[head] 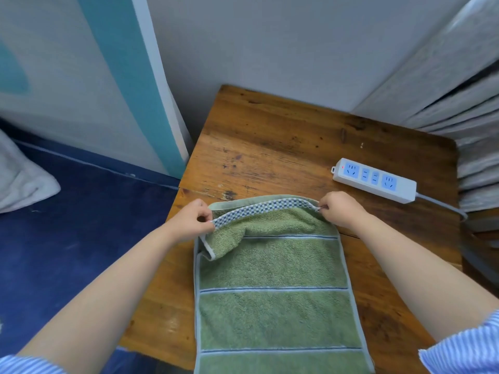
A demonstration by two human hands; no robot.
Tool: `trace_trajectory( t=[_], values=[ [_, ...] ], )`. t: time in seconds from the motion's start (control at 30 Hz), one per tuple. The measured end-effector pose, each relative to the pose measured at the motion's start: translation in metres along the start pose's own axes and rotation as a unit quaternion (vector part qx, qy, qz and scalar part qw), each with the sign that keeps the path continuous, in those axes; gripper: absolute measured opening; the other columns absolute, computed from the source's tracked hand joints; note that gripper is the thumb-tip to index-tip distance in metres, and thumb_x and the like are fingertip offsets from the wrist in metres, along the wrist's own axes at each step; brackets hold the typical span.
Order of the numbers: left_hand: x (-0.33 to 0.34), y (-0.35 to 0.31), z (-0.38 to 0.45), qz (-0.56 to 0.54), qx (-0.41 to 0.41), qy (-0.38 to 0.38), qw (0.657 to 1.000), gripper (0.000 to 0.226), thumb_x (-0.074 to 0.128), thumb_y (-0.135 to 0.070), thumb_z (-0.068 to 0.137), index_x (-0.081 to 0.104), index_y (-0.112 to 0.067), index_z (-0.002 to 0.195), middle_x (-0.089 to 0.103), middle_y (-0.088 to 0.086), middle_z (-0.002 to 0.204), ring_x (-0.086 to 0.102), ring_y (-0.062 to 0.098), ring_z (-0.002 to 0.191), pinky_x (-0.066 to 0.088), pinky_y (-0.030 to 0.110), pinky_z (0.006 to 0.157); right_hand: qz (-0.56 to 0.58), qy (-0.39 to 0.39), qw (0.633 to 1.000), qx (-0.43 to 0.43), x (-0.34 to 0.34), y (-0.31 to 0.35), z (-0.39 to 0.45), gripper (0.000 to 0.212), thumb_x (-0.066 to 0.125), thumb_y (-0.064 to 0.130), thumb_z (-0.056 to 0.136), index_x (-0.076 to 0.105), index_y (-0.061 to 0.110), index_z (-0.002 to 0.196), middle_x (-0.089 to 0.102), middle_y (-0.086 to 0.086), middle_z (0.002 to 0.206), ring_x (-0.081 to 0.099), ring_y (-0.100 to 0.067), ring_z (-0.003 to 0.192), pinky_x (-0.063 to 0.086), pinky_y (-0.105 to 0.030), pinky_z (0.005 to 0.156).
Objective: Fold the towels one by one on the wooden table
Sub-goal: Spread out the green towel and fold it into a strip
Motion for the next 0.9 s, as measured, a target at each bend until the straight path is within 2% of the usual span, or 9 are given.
trace_trajectory(
  t=[0.1,0.2,0.3,0.47,0.57,0.63,0.73,0.83,0.9],
  values=[
    [-0.008,-0.006,-0.01,-0.015,0.009,0.0,1.0,0.03,0.059,-0.005,0.08,0.044,-0.016,0.057,0.039,-0.006,0.08,0.041,0.005,0.073,0.034,0.016,0.065,0.012,-0.014,1.0,0.014,-0.009,-0.002,-0.012,0.029,0.043,0.008,0.087,0.066,0.004,0.103,0.066,-0.013,0.102,0.059,-0.028,0.095,0.052,-0.037,0.081],
    [-0.015,-0.011,-0.021,-0.051,0.01,-0.005,0.999,0.036,0.056,0.002,0.078,0.04,-0.015,0.05,0.039,-0.002,0.076,0.04,0.013,0.069,0.034,0.023,0.063,0.032,-0.016,0.999,0.032,-0.018,-0.004,-0.025,0.023,0.045,0.01,0.086,0.066,0.002,0.093,0.061,-0.009,0.083,0.056,-0.024,0.077,0.045,-0.027,0.059],
    [-0.022,-0.028,-0.037,-0.111,0.029,-0.009,0.993,0.044,0.055,-0.002,0.073,0.038,-0.022,0.038,0.038,-0.001,0.07,0.036,0.014,0.06,0.031,0.028,0.058,0.061,-0.024,0.997,0.041,-0.027,-0.009,-0.044,0.019,0.051,0.011,0.085,0.067,0.004,0.092,0.063,-0.01,0.084,0.055,-0.019,0.073,0.042,-0.021,0.056],
    [-0.033,-0.066,-0.067,-0.132,0.093,-0.032,0.986,0.016,0.05,-0.011,0.057,0.044,-0.013,0.042,0.045,0.001,0.065,0.044,0.009,0.057,0.036,0.023,0.058,0.095,-0.063,0.992,0.06,-0.046,-0.017,-0.078,0.012,0.054,0.011,0.081,0.064,0.006,0.083,0.058,-0.007,0.078,0.052,-0.019,0.074,0.038,-0.022,0.052],
    [-0.039,-0.077,-0.079,-0.1,0.128,-0.087,0.983,0.027,0.055,0.003,0.07,0.045,-0.01,0.048,0.045,0.009,0.062,0.04,0.006,0.049,0.032,0.011,0.046,0.117,-0.104,0.985,0.072,-0.05,-0.022,-0.104,0.009,0.056,0.01,0.079,0.063,0.005,0.078,0.056,-0.008,0.075,0.049,-0.02,0.074,0.034,-0.023,0.051],
    [-0.041,-0.082,-0.085,-0.048,0.141,-0.119,0.982,0.035,0.052,0.01,0.073,0.037,-0.01,0.047,0.041,0.01,0.061,0.033,0.014,0.052,0.029,0.017,0.047,0.134,-0.125,0.98,0.077,-0.049,-0.026,-0.12,0.011,0.057,0.01,0.079,0.065,0.003,0.08,0.056,-0.008,0.075,0.049,-0.02,0.074,0.033,-0.022,0.051],
    [-0.042,-0.088,-0.097,0.064,0.16,-0.119,0.978,0.048,0.057,0.006,0.074,0.024,-0.016,0.046,0.031,0.002,0.051,0.026,0.013,0.05,0.024,0.025,0.05,0.151,-0.149,0.975,0.071,-0.049,-0.028,-0.141,0.008,0.059,0.01,0.078,0.063,0.004,0.076,0.057,-0.008,0.074,0.049,-0.02,0.072,0.034,-0.023,0.051],
    [-0.05,-0.092,-0.101,0.168,0.166,-0.115,0.965,0.044,0.054,0.003,0.081,0.026,-0.018,0.054,0.034,0.0,0.055,0.031,0.017,0.054,0.026,0.026,0.052,0.153,-0.182,0.97,0.057,-0.054,-0.024,-0.155,0.007,0.058,0.01,0.079,0.058,0.009,0.072,0.058,-0.01,0.077,0.049,-0.021,0.074,0.033,-0.025,0.057],
    [-0.056,-0.096,-0.1,0.223,0.149,-0.121,0.956,0.027,0.048,0.0,0.085,0.035,-0.016,0.069,0.045,0.004,0.068,0.042,0.024,0.065,0.033,0.029,0.058,0.167,-0.212,0.962,0.055,-0.059,-0.018,-0.157,0.007,0.053,0.007,0.082,0.057,0.007,0.076,0.059,-0.016,0.084,0.05,-0.026,0.08,0.032,-0.025,0.065]
  ],
)
Point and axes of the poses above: each hand's wrist, its own z-axis towards the middle knuckle, its own x-axis out of the palm, y = z × x, the point moved 5 cm from there along z, towards the middle knuckle
